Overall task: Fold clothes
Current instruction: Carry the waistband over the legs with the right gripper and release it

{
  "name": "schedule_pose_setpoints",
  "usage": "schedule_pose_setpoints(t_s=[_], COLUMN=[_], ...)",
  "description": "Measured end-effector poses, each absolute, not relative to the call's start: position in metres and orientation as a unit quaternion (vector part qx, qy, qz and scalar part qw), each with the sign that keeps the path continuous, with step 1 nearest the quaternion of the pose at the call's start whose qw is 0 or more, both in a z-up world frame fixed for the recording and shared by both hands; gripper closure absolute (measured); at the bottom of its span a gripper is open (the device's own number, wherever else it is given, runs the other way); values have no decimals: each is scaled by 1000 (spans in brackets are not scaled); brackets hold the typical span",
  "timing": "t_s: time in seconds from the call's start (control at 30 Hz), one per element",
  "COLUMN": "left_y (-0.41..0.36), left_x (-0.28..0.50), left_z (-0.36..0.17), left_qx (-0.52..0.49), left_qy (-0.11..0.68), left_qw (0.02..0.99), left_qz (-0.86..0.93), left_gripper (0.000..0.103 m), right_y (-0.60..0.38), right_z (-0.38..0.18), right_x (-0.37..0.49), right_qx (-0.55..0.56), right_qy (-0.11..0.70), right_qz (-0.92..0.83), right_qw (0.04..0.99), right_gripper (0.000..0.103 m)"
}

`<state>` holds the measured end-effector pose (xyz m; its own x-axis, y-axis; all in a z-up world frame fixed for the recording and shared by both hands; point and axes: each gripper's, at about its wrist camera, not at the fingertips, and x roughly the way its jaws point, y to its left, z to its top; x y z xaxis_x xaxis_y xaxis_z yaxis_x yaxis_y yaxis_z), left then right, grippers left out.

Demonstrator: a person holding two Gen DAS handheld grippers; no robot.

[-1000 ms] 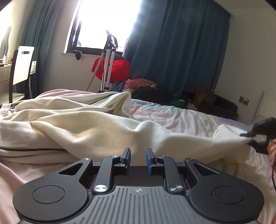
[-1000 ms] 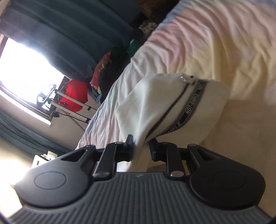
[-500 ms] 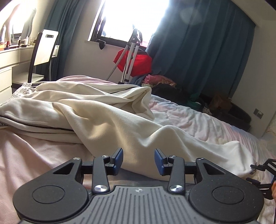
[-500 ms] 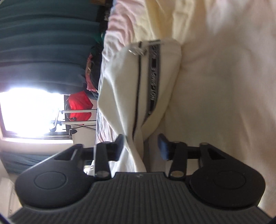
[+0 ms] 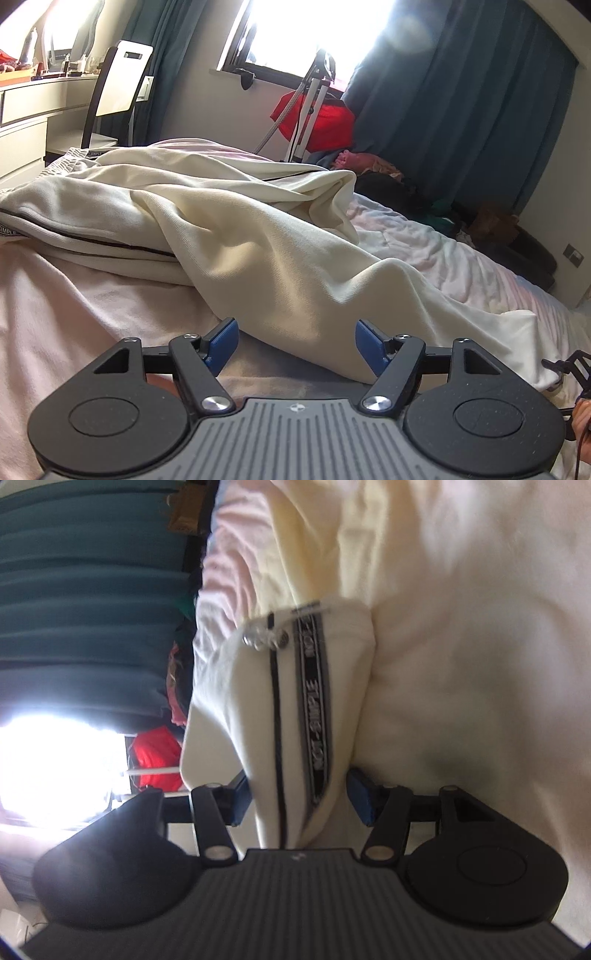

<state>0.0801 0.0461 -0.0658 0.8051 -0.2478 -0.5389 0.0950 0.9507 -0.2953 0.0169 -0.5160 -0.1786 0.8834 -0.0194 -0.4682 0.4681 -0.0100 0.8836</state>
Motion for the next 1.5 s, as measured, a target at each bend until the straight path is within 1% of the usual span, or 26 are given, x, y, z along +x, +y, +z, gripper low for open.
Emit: schedule_pose_setpoints(t_s=[0.07,0.13,0.17,0.2,0.23,0.33,0.37,0.4,0.5,0.63,0.67,0.77,0.83,0.87,0.93,1.03,1.13,1.2,1.23,1.3,1.33,1.4,1.43,1.5], left_y=[47,48,48,48,48,47,47,47,46,44,43,45,49,52,59,67,70,72,74,83,88,99,106,125], left_x=[81,83,83,84,85,85,86,86,86,89,90,89,88,88,88,89,91,92,91,92,91,92,91,91], left_z=[-67,-68,-68,-68,-68,-69,-69,-69,-69,-70,-70,-69,-68,-67,-66,-64,-64,-64,-64,-63,-63,-61,-59,-57], left_qx=[-130,-135,-137,-139,-141,-142,-143,-143,-144,-145,-144,-147,-156,-164,-183,-208,-214,-221,-232,-259,-272,-290,-297,-323], left_qy=[301,303,303,302,302,302,302,302,303,305,304,305,305,304,305,307,312,314,313,308,305,300,297,291], left_qw=[940,940,939,939,939,939,938,938,938,937,937,936,935,934,930,925,922,920,918,913,910,908,906,900], left_qz=[-89,-87,-86,-86,-86,-87,-88,-88,-89,-92,-93,-94,-93,-92,-89,-85,-78,-77,-77,-70,-64,-51,-43,-23], left_gripper=[31,31,31,31,31,31,31,31,31,31,31,31,30,30,30,30,30,30,28,14,14,14,14,14], right_y=[-520,-524,-526,-527,-527,-518,-520,-526,-540,-549,-549,-541,-535,-535,-537,-540,-529,-523,-520,-517,-516,-514,-513,-507], right_z=[-168,-157,-152,-146,-139,-105,-101,-103,-126,-166,-167,-131,-113,-113,-118,-144,-163,-163,-161,-154,-152,-146,-143,-138], right_x=[20,24,27,29,28,19,17,16,12,1,4,10,10,7,1,-11,-31,-33,-33,-27,-26,-25,-26,-34], right_qx=[658,618,597,577,557,445,440,458,524,608,607,522,501,499,503,556,608,601,592,560,552,539,533,535], right_qy=[153,151,153,150,137,75,60,57,81,112,110,73,49,49,65,119,113,119,123,133,139,152,159,156], right_qz=[-188,-195,-197,-197,-199,-242,-235,-229,-257,-284,-276,-245,-237,-249,-284,-338,-357,-371,-379,-398,-408,-425,-433,-427], right_qw=[713,747,763,778,794,859,865,857,808,733,738,814,831,829,814,750,700,698,701,714,714,712,709,712], right_gripper=[45,65,78,84,87,88,88,88,88,88,89,89,89,89,89,89,89,89,88,85,84,74,61,10])
